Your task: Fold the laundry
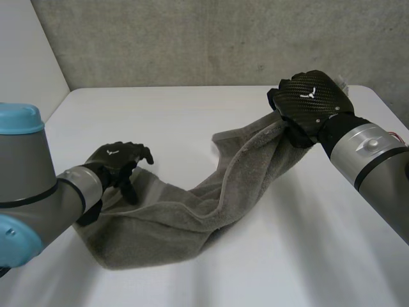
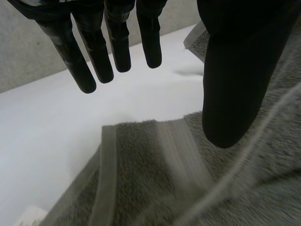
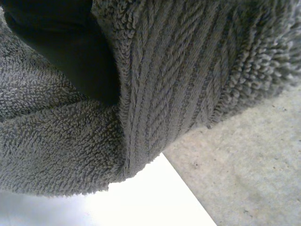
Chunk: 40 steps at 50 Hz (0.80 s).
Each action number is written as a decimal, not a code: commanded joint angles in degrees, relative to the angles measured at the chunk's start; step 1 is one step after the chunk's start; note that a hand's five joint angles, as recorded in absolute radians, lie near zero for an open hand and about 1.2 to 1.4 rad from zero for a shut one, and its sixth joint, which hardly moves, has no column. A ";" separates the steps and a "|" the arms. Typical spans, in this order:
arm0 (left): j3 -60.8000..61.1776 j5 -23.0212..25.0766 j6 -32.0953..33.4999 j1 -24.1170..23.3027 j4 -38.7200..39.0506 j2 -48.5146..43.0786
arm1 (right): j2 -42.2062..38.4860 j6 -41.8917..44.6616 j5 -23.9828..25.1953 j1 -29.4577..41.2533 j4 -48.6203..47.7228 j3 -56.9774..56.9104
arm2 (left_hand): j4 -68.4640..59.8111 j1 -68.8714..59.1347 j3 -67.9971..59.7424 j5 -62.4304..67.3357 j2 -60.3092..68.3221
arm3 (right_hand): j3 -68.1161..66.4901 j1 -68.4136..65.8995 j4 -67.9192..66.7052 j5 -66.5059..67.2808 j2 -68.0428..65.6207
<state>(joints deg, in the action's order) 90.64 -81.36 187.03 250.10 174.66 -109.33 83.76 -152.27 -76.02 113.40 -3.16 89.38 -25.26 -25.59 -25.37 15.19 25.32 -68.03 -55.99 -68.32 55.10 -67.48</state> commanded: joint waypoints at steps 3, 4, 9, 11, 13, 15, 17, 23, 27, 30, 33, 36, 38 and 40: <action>4.63 -0.29 -0.17 -1.10 -1.43 4.47 | -3.51 0.14 -0.26 -0.02 -0.71 -0.53 | -2.45 -2.11 -2.33 2.51 2.39 | -11.97 -24.01 -11.68 14.90 -12.52; 5.33 -0.56 -0.17 -1.19 -1.43 4.56 | -3.95 0.22 -0.44 -0.02 -0.79 -0.70 | -2.62 -2.28 -2.50 2.68 2.56 | -11.97 -24.01 -11.68 14.90 -12.52; 7.00 -1.17 -0.17 -1.19 -1.26 4.04 | -4.57 0.75 -0.53 -0.73 -0.71 -0.79 | -2.45 -2.11 -2.33 2.51 2.39 | -11.97 -24.01 -11.68 14.90 -12.52; 7.53 -1.17 -0.17 -1.19 -1.08 3.77 | -4.66 1.01 -0.53 -1.08 -0.71 -0.70 | -2.45 -2.11 -2.33 2.51 2.39 | -11.97 -24.01 -11.68 14.90 -12.52; 7.89 -1.17 -0.17 -1.19 -0.46 3.51 | -4.66 1.10 -0.53 -1.17 -0.71 -0.70 | -2.62 -2.28 -2.50 2.68 2.56 | -11.97 -24.01 -11.68 14.90 -12.52; 8.24 -1.17 -0.17 -1.28 0.33 2.98 | -4.75 1.10 -0.53 -1.26 -0.71 -0.70 | -2.62 -2.28 -2.50 2.68 2.56 | -11.97 -24.01 -11.68 14.90 -12.52; 8.59 -1.26 -0.17 -1.28 2.16 1.49 | -4.83 1.10 -0.53 -1.26 -0.71 -0.62 | -2.96 -2.62 -2.84 3.02 2.90 | -11.97 -24.01 -11.68 14.90 -12.52; 8.07 -1.26 -0.09 -1.46 4.80 -1.23 | -5.36 1.10 -0.53 -1.26 -0.71 -0.53 | -3.97 -3.63 -3.85 4.03 3.91 | -11.97 -24.01 -11.68 14.90 -12.52; 7.10 -1.26 0.00 -1.55 5.42 -3.00 | -5.80 1.19 -0.53 -1.26 -0.71 -0.61 | -6.15 -5.81 -6.03 6.22 6.09 | -11.97 -24.01 -11.68 14.90 -12.52; 5.79 -1.17 0.09 -1.55 5.42 -4.57 | -6.76 1.37 -0.53 -1.26 -0.71 -0.88 | -16.17 -15.84 -16.05 16.24 16.11 | -11.97 -24.01 -11.68 14.90 -12.52; 3.85 -1.09 0.18 -1.55 5.51 -6.85 | -7.91 1.54 -0.44 -1.26 -0.80 -1.58 | -40.19 -39.85 -40.07 40.25 40.13 | -11.97 -24.01 -11.68 14.90 -12.52; 1.40 -1.17 0.53 -1.55 5.51 -8.87 | -8.61 1.89 -0.44 -1.26 -0.88 -2.20 | -54.74 -54.40 -54.62 54.80 54.68 | -11.97 -24.01 -11.68 14.90 -12.52; -0.27 -1.17 0.62 -1.55 5.69 -9.75 | -10.71 3.64 -0.35 -1.17 -0.97 -4.38 | -54.74 -54.41 -54.63 54.81 54.68 | -11.97 -24.01 -11.68 14.90 -12.52; -2.75 -1.52 0.62 -1.55 6.48 -10.20 | -12.12 4.70 -0.61 -1.17 -1.32 -6.31 | -54.74 -54.41 -54.63 54.81 54.68 | -11.97 -24.01 -11.68 14.90 -12.52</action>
<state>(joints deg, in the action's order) 93.75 -82.51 187.37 248.55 180.23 -116.72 75.56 -150.43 -76.48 112.15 -3.98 87.47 -59.74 -59.93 -60.34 49.56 60.39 -68.01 -55.99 -68.32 55.10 -67.48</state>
